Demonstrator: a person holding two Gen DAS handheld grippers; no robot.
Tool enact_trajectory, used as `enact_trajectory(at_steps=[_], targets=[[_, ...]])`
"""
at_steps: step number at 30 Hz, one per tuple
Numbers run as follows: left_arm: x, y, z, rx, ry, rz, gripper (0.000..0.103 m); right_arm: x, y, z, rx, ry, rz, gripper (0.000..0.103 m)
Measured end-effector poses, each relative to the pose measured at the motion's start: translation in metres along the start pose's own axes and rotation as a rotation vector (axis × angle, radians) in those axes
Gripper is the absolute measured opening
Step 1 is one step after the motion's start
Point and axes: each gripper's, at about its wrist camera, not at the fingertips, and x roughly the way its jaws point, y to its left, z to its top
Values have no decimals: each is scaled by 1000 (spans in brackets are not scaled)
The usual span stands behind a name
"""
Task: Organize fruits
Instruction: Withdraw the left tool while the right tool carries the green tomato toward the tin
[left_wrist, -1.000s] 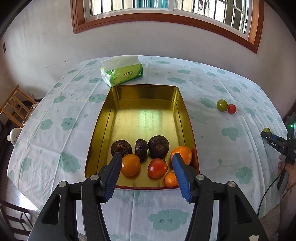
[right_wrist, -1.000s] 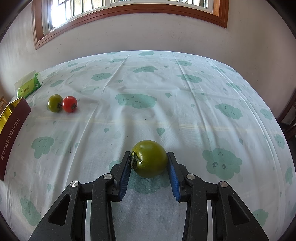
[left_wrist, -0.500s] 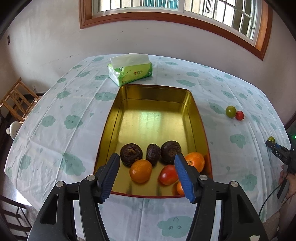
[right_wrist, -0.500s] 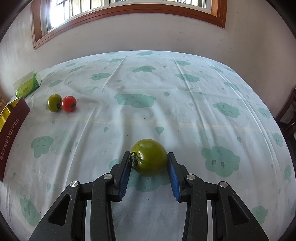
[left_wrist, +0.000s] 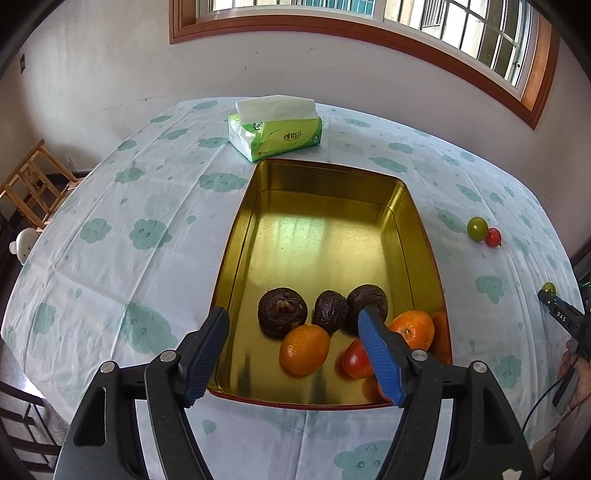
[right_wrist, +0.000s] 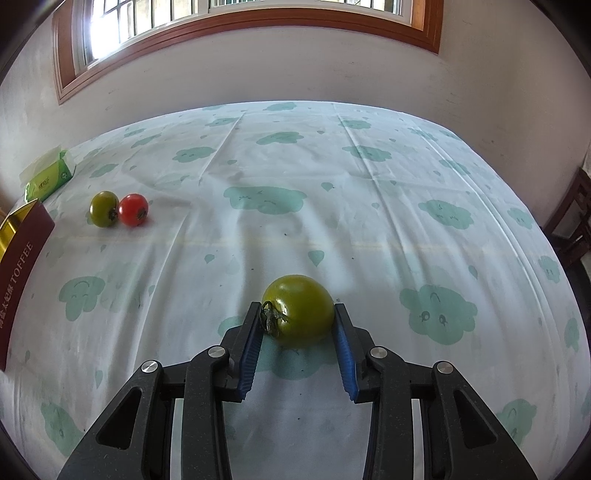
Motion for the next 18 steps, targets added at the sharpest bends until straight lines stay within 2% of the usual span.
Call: enact_trajectory(at_steps=[11,16,18], targets=[[-6,17,-3,-35,-18,14,85,-10,10,6,28,-5,17,37],[-9,25,-4,-50,-29,28,90,-30,46,16,-33,-44,82,37],[-9,28,-4,-58,-30,34,90,-39,72,21,-77,-62,126,37]])
